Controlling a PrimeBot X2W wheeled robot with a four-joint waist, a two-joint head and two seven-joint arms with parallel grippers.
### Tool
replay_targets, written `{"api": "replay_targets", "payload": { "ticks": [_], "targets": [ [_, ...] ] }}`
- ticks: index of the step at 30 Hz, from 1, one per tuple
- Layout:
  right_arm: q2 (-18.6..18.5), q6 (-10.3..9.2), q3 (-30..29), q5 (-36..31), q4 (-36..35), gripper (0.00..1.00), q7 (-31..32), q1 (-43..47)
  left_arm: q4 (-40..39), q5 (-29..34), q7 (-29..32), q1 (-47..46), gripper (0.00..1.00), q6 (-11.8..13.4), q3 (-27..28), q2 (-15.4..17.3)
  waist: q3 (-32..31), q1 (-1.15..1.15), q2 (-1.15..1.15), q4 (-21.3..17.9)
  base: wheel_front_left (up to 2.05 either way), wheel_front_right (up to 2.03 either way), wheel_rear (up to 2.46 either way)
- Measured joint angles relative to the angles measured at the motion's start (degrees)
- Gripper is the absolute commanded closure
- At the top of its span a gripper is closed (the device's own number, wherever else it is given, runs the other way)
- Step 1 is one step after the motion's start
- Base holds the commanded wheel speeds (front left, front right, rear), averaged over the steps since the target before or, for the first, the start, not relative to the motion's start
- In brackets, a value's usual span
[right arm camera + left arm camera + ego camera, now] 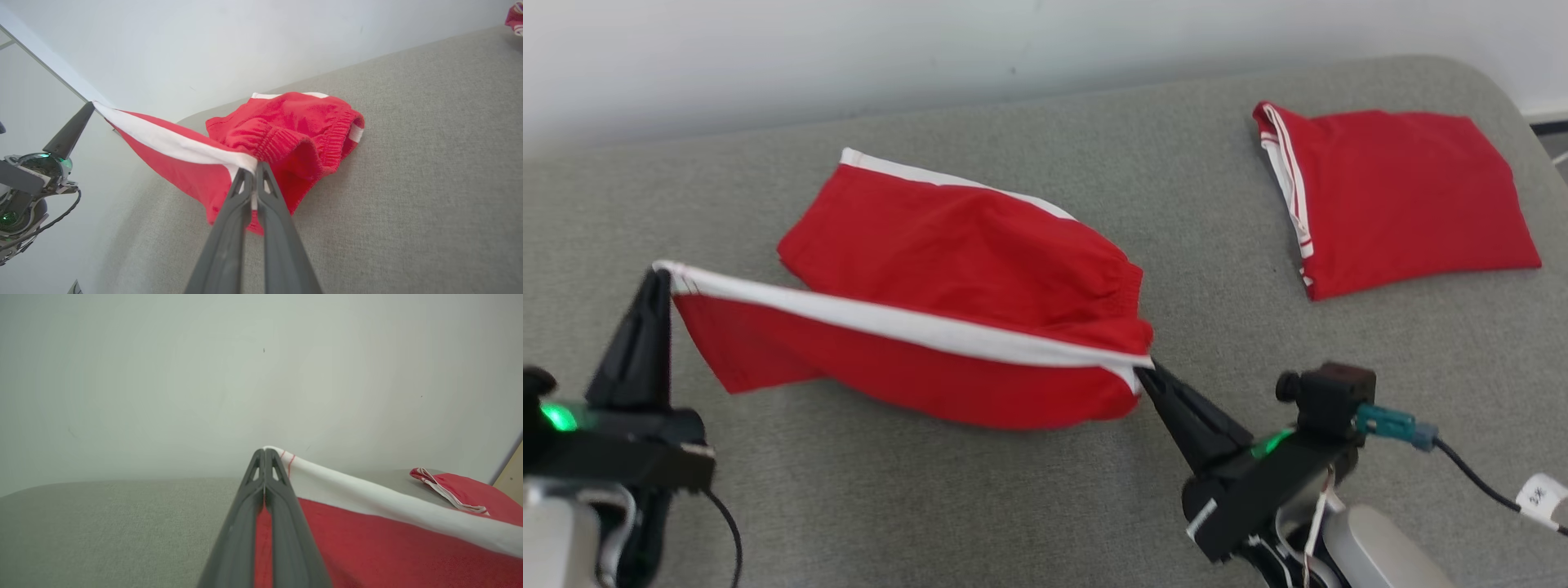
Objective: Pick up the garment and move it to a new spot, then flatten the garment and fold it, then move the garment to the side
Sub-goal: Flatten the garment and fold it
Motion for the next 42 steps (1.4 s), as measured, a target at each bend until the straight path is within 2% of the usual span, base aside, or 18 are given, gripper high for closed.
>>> {"api": "replay_targets", "payload": {
  "ticks": [11,20,31,42],
  "targets": [
    [6.0,-0.01,1.5,0.8,8.0,1.0,-4.4,-12.7,8.6,-2.9,4.8,-17.7,1.0,0.0,-6.5,9.1,7.3,0.01,0.0,-4.5,0.0,0.0,0.0],
    [9.7,-0.01,3.4,3.3,14.1,1.0,-7.6,-21.7,18.2,-4.0,5.7,-30.7,1.0,-0.1,-14.9,13.7,13.1,0.01,0.0,-8.5,0.0,0.0,0.0],
    [12.7,-0.01,5.4,6.6,19.4,1.0,-10.9,-28.2,31.0,-5.7,4.0,-43.0,1.0,-0.1,-22.2,15.7,17.9,0.01,0.01,-12.6,0.0,0.0,0.0],
    [13.7,-0.01,8.0,8.4,23.9,1.0,-13.3,-32.4,40.4,-7.4,0.8,-48.2,1.0,-0.1,-28.6,15.9,20.4,0.0,0.01,-14.4,0.0,0.0,0.0]
  ]
}}
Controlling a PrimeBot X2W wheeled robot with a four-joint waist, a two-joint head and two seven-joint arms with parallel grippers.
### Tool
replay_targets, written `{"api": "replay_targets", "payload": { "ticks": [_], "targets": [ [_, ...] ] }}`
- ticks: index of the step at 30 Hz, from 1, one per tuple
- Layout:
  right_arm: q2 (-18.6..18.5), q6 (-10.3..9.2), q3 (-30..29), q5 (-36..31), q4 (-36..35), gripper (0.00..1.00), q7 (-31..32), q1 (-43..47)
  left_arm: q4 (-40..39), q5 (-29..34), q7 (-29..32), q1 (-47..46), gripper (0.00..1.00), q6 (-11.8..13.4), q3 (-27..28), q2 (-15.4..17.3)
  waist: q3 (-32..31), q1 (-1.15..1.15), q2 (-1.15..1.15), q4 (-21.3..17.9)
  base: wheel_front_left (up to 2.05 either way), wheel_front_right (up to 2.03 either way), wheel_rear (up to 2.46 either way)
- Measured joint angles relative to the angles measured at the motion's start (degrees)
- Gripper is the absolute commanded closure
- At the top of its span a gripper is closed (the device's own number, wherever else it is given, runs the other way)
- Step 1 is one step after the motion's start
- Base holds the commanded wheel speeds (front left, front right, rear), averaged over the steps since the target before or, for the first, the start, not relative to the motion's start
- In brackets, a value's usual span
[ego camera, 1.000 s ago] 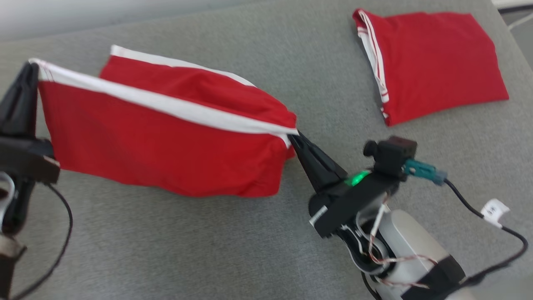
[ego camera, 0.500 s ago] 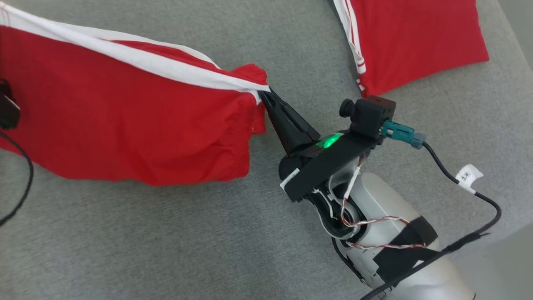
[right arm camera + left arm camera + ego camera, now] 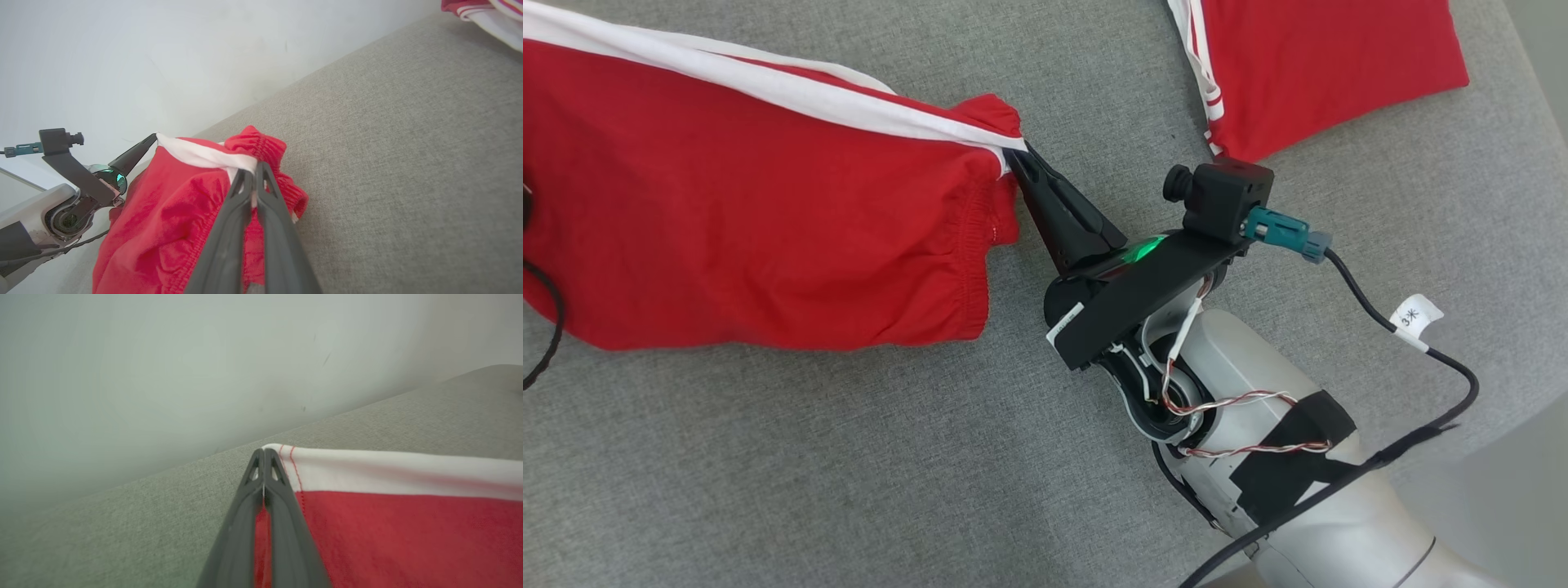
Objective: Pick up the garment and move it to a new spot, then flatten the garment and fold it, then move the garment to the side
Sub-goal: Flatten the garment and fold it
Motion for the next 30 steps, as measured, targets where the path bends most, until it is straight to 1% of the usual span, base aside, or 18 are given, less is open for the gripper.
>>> {"api": "replay_targets", "payload": {
  "ticks": [2,3,4,5,11,17,21,24,30],
  "targets": [
    [0.1,0.0,0.4,0.3,0.6,1.0,-0.2,-0.4,0.9,-1.0,-0.5,-0.4,1.0,0.0,-1.3,-0.2,0.0,0.0,0.0,0.1,0.0,0.0,0.0],
    [0.1,0.0,0.6,0.3,1.0,0.7,-0.5,-0.6,1.4,-1.3,-0.8,-0.6,0.79,0.0,-1.7,-0.3,0.0,0.0,0.0,0.2,0.0,0.0,0.0],
    [0.1,0.0,0.8,0.3,1.4,0.22,-0.7,-0.7,1.9,-1.5,-1.0,-0.8,0.49,0.0,-2.2,-0.3,-0.1,-0.01,0.0,0.3,0.0,0.0,0.0],
    [0.1,0.0,0.9,0.3,1.7,0.0,-0.9,-0.8,2.3,-1.5,-1.2,-0.9,0.0,0.0,-2.8,-0.3,-0.2,-0.01,0.0,0.4,0.0,0.0,0.0],
    [0.2,0.0,1.0,-0.9,3.9,0.0,-1.9,-1.5,3.6,-3.3,-2.7,-1.0,0.0,0.0,-5.4,-0.5,-1.3,-0.01,-0.01,1.0,0.0,0.0,0.0],
    [-0.7,0.0,-0.1,-4.0,5.0,0.0,-2.7,-1.4,2.9,-5.1,-3.3,0.0,0.0,0.0,-5.7,-0.2,-3.1,-0.01,-0.01,1.5,0.0,0.0,0.0],
    [-2.1,0.0,-1.7,-7.0,4.5,0.0,-3.8,0.1,-1.0,-4.8,-3.3,2.6,0.0,0.0,-2.5,-0.1,-5.0,-0.01,-0.01,1.8,0.0,0.0,0.0],
    [-2.8,0.0,-3.1,-9.0,3.2,0.0,-4.6,1.9,-4.1,-4.0,-3.5,6.7,0.0,0.5,0.2,-0.1,-6.6,-0.02,-0.01,2.2,0.0,0.0,0.0],
    [-4.0,0.0,-5.9,-14.4,-1.1,0.0,-5.6,6.6,-10.3,-2.0,-3.5,14.2,0.0,1.6,6.2,-0.1,-9.7,-0.02,-0.02,2.9,0.0,0.0,0.0]
  ]
}}
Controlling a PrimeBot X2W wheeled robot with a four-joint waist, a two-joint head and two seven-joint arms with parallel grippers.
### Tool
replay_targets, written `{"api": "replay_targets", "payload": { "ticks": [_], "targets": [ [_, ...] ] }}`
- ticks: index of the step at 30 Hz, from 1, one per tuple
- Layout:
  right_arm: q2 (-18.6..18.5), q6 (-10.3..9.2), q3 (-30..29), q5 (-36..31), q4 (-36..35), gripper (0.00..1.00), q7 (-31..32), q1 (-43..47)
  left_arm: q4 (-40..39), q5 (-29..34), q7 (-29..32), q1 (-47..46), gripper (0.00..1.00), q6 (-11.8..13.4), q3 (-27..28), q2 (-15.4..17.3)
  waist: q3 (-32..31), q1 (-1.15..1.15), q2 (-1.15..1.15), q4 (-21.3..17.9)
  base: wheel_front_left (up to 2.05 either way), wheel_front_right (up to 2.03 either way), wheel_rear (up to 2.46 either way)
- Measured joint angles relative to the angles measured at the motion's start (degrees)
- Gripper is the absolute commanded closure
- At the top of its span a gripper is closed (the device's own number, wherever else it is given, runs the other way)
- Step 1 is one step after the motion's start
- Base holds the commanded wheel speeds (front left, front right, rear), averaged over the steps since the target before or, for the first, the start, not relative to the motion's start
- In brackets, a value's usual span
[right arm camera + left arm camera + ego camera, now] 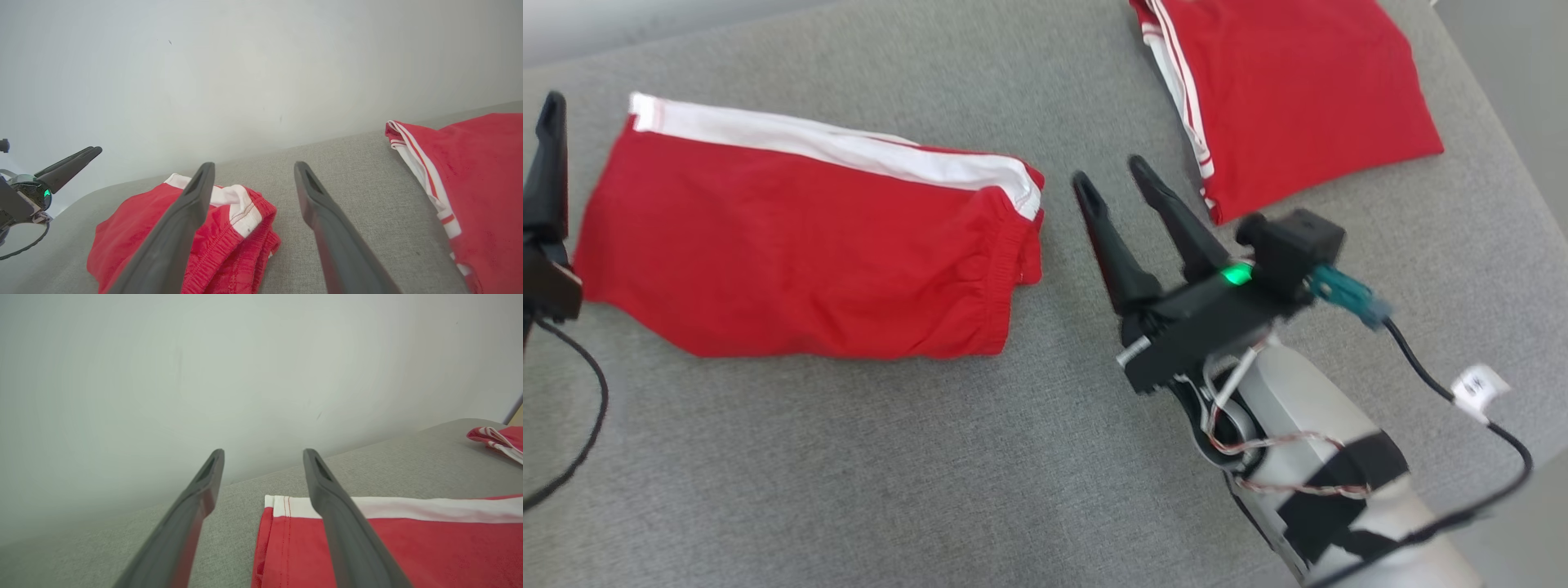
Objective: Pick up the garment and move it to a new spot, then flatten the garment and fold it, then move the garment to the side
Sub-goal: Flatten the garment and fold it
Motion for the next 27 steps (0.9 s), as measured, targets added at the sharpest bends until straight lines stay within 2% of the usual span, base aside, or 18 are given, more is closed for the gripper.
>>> {"api": "replay_targets", "payload": {
  "ticks": [8,13,21,27],
  "targets": [
    [-1.0,0.0,-6.2,-7.0,-6.9,0.0,-0.3,9.6,-5.9,2.8,0.0,9.0,0.0,1.0,6.6,-2.2,-3.9,0.0,0.0,1.3,0.0,0.0,0.0],
    [-1.4,0.0,-9.1,-11.8,-11.3,0.0,-0.5,14.2,-7.3,4.6,0.0,11.7,0.0,1.1,8.8,-2.9,-5.3,-0.01,-0.01,1.9,0.0,0.0,0.0],
    [0.9,0.0,-12.4,-14.9,-16.7,0.0,-0.5,23.5,-8.5,7.2,0.0,14.5,0.0,0.9,12.7,-4.4,-5.9,0.0,0.0,2.1,0.0,0.0,0.0],
    [1.6,0.0,-13.2,-15.6,-17.7,0.0,-0.5,25.4,-5.2,7.2,0.0,15.4,0.0,-0.2,13.4,-5.2,-5.3,0.01,0.0,1.4,0.0,0.0,0.0]
  ]
}}
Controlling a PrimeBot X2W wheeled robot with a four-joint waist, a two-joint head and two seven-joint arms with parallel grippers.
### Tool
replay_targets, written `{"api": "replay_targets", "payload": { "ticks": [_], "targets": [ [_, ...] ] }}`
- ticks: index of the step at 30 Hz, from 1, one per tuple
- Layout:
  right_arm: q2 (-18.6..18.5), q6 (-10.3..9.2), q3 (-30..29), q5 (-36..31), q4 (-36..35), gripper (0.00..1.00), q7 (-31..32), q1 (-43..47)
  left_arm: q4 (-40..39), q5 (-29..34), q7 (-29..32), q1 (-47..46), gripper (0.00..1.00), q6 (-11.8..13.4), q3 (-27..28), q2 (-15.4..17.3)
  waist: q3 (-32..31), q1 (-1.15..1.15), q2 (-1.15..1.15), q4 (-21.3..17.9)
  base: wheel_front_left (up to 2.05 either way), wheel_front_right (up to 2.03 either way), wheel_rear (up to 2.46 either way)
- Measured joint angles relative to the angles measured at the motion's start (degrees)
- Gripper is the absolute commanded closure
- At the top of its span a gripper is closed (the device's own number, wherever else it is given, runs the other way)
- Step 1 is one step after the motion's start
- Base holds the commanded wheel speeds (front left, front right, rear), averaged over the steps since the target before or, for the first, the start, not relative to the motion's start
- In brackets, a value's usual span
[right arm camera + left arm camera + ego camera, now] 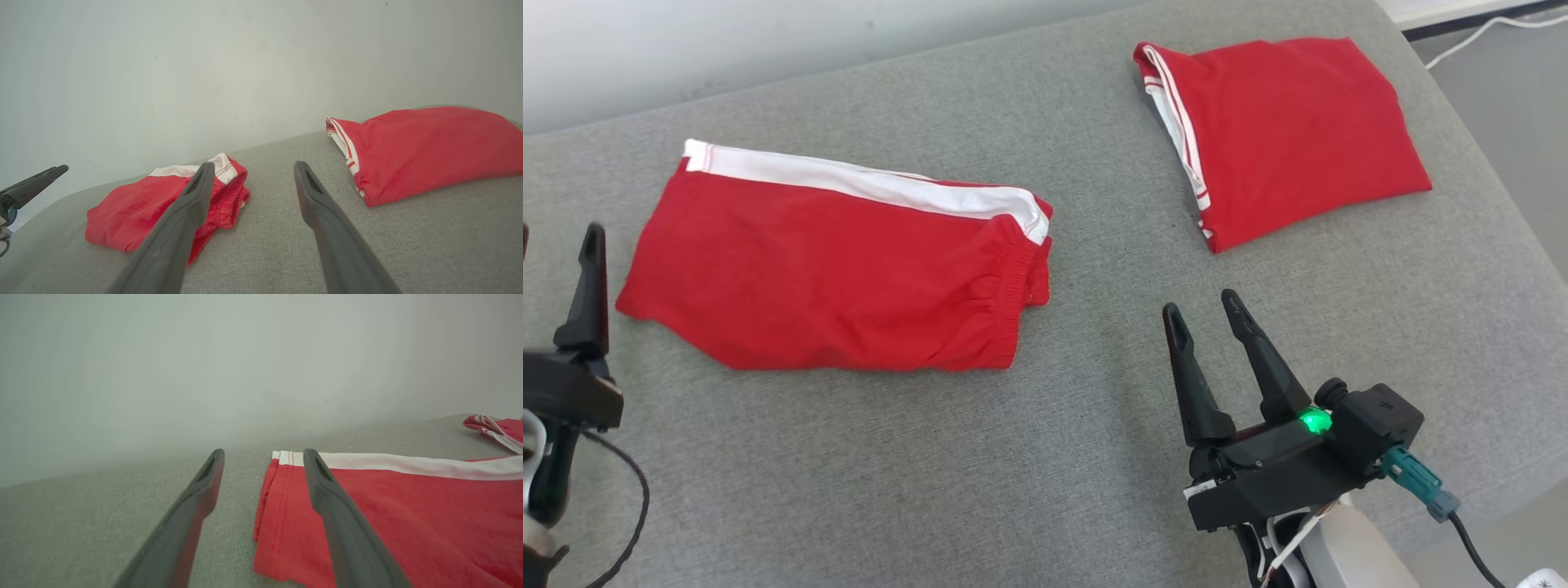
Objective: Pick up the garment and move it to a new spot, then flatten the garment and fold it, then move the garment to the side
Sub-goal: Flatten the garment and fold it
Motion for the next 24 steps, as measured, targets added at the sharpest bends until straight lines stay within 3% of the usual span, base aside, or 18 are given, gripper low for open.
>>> {"api": "replay_targets", "payload": {
  "ticks": [8,24],
  "targets": [
    [0.6,0.0,1.3,0.0,0.1,0.0,0.0,-1.0,6.6,-4.2,2.8,-1.4,0.0,-1.3,-2.6,1.4,1.1,0.0,0.0,-2.1,0.0,0.0,0.0],
    [2.1,0.0,2.7,0.4,0.4,0.0,0.0,-2.6,15.4,-11.9,7.9,-5.2,0.0,-1.4,-9.4,5.5,5.2,0.0,0.0,-6.0,0.0,0.0,0.0]
  ]
}}
